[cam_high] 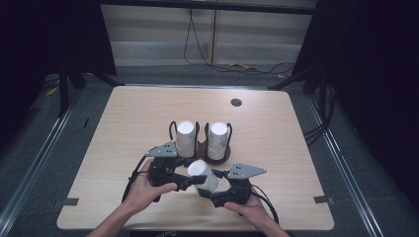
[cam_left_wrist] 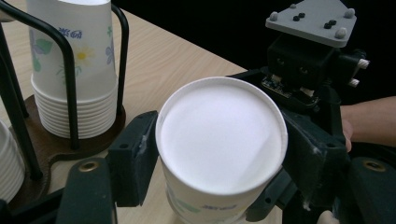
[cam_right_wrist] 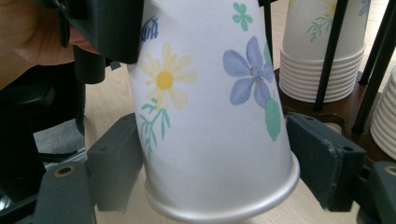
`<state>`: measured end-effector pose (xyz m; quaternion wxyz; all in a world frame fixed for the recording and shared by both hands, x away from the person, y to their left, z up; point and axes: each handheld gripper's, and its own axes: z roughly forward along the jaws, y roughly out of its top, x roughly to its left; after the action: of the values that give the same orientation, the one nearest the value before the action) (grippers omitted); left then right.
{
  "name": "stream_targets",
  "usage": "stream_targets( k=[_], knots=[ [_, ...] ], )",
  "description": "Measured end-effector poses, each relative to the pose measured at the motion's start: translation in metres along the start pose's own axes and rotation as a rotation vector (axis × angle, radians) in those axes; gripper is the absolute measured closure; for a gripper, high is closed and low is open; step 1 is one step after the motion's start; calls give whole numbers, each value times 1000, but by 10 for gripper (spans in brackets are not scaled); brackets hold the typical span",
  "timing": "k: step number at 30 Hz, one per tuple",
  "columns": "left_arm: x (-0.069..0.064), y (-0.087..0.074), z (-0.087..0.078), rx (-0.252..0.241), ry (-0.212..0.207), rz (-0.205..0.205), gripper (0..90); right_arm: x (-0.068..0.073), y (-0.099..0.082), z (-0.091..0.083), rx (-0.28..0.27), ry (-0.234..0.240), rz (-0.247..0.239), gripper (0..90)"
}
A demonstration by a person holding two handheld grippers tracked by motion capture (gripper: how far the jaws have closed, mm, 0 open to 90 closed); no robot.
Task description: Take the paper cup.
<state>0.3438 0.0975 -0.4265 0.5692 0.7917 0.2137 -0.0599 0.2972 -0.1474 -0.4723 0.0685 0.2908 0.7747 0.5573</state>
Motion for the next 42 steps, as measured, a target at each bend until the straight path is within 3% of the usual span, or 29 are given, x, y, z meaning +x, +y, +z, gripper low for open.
stream_targets(
  k=[1, 16, 21, 25, 26, 29, 33, 35, 36, 38, 39, 42],
  knots=[
    [0, 0, 0, -1, 11, -1, 261, 0, 0, 0, 4, 5, 6, 225],
    [-4, 1, 0, 20, 14, 40, 228, -1, 2, -1, 25, 8, 5, 234],
    [-3, 1, -2, 34, 52, 54, 202, -3, 4, -3, 50, -3, 1, 238],
    [-2, 1, -3, 32, 45, 41, 172, -4, 7, -4, 69, -7, -4, 244],
    [0, 2, -4, 25, 20, 32, 172, -5, 8, -5, 78, -10, -8, 247],
    [-2, 6, -8, 25, 33, 71, 168, -7, 14, -10, 99, -1, -14, 253],
    [-1, 7, -12, 14, 53, 85, 168, -9, 18, -10, 132, -4, -32, 257],
    [0, 4, -13, 54, 67, 78, 180, -10, 22, -7, 183, -8, -59, 258],
    [0, 4, -13, 54, 67, 78, 207, -10, 22, -7, 183, -8, -59, 258],
    [0, 1, -12, 108, 51, 89, 237, -11, 23, -2, 221, -6, -82, 259],
    [1, -1, -11, 150, 67, 113, 221, -11, 23, -1, 227, -3, -88, 259],
    [3, -3, -14, 150, 87, 118, 206, -12, 21, 2, 251, -4, -108, 259]
  ],
)
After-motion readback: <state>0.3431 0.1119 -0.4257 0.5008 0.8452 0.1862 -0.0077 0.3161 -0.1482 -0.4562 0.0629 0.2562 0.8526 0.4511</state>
